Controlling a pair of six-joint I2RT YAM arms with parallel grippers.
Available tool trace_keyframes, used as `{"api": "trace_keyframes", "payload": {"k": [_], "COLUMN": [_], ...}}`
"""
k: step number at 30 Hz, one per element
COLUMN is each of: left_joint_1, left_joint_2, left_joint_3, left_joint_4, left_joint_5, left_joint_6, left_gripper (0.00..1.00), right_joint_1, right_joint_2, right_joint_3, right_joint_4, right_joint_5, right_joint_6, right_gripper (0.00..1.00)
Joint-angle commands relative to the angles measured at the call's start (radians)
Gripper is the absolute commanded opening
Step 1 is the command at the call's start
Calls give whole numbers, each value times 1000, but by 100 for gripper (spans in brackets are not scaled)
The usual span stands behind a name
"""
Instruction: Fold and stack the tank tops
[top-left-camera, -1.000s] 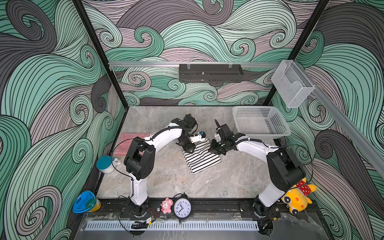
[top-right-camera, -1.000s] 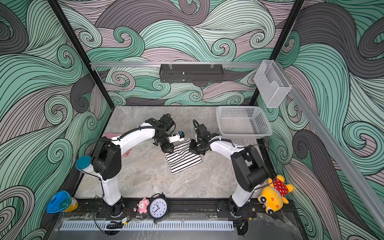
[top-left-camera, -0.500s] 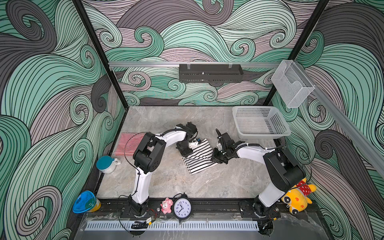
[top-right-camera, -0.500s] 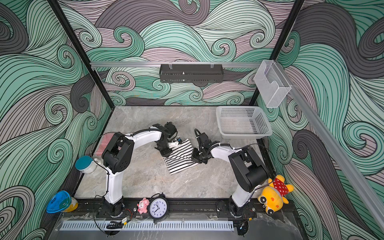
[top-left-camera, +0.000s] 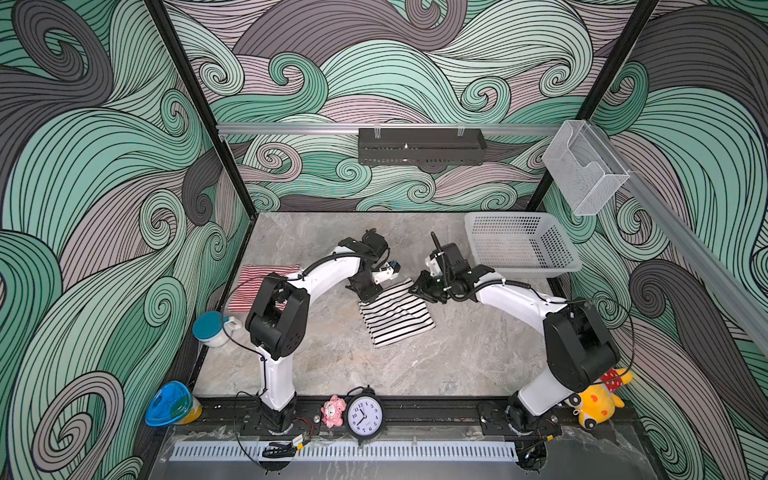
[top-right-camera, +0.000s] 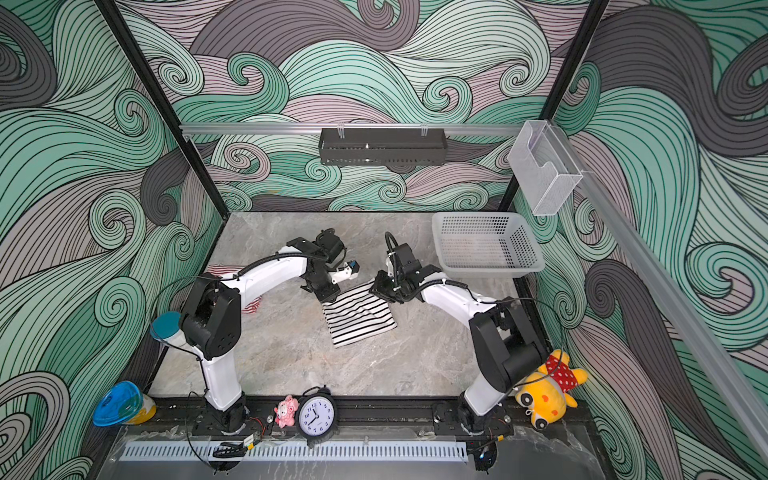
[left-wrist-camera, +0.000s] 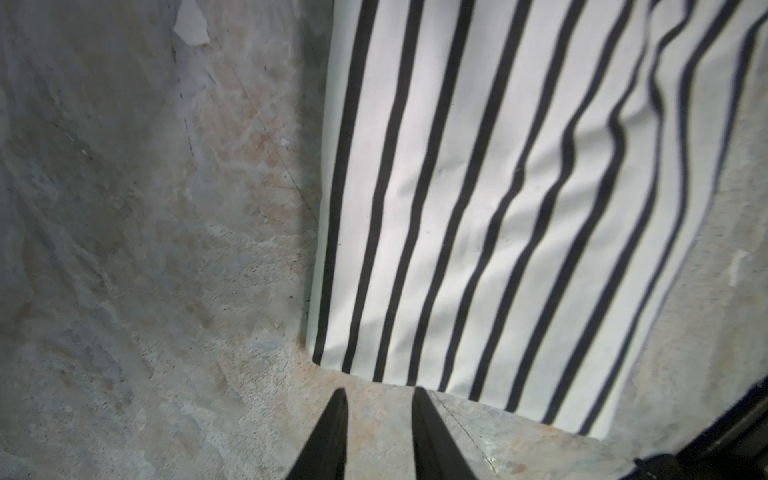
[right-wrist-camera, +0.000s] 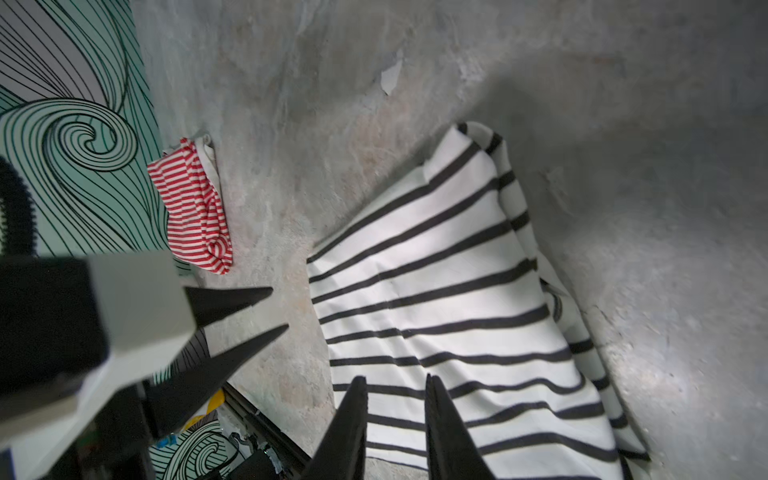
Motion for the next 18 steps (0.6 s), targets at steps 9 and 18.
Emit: {"api": "trace_keyframes", "payload": {"k": [9,18], "left_joint_1": [-88,-134], "left_joint_2": [-23,42], "left_joint_3": [-126,-175], "left_joint_4": [-8,-26], "left_joint_5": [183,175], "left_joint_6": [13,48], "left_gripper": [30,29], "right_joint_1": [-72,-80], "right_joint_2": [230,233], "right_joint_3": [49,11], "right_joint_4": [156,120], "right_joint_5": [-120,-102], "right_joint_6": [69,72], "right_gripper": [24,23]}}
